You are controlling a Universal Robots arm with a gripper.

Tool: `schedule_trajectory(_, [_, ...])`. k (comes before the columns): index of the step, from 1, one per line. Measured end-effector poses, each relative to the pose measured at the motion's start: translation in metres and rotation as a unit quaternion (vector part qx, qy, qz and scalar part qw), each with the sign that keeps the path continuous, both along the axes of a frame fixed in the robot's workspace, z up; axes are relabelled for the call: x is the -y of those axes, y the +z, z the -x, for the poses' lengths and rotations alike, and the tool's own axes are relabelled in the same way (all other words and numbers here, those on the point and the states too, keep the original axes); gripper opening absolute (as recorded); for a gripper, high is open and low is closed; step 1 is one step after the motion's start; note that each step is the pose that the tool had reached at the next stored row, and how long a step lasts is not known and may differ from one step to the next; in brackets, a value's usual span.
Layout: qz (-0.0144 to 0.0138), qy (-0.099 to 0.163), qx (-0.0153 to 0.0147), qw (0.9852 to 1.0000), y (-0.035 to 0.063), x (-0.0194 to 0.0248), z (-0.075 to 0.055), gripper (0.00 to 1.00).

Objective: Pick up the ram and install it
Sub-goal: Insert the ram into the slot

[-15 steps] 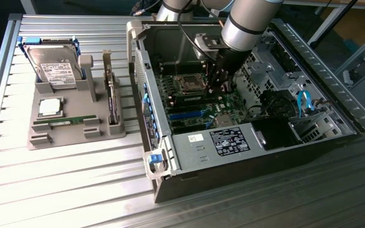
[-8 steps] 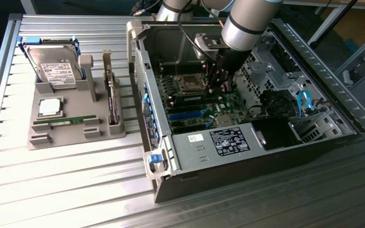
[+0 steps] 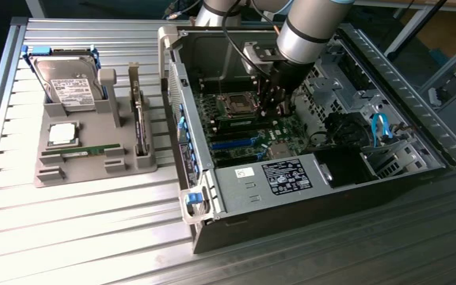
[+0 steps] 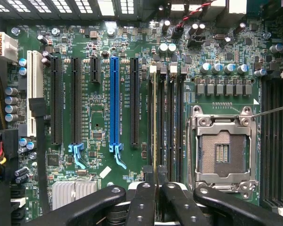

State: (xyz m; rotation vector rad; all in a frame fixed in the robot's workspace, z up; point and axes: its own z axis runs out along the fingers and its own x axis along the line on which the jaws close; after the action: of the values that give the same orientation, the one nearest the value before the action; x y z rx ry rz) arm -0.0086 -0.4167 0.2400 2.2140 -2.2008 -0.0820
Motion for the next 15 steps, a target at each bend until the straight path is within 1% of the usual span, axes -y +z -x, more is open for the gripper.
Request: schedule_trajectory(15, [-0.0001, 0.000, 0.0001, 1.0000, -0.0016, 0.0000, 0.0005, 0.12])
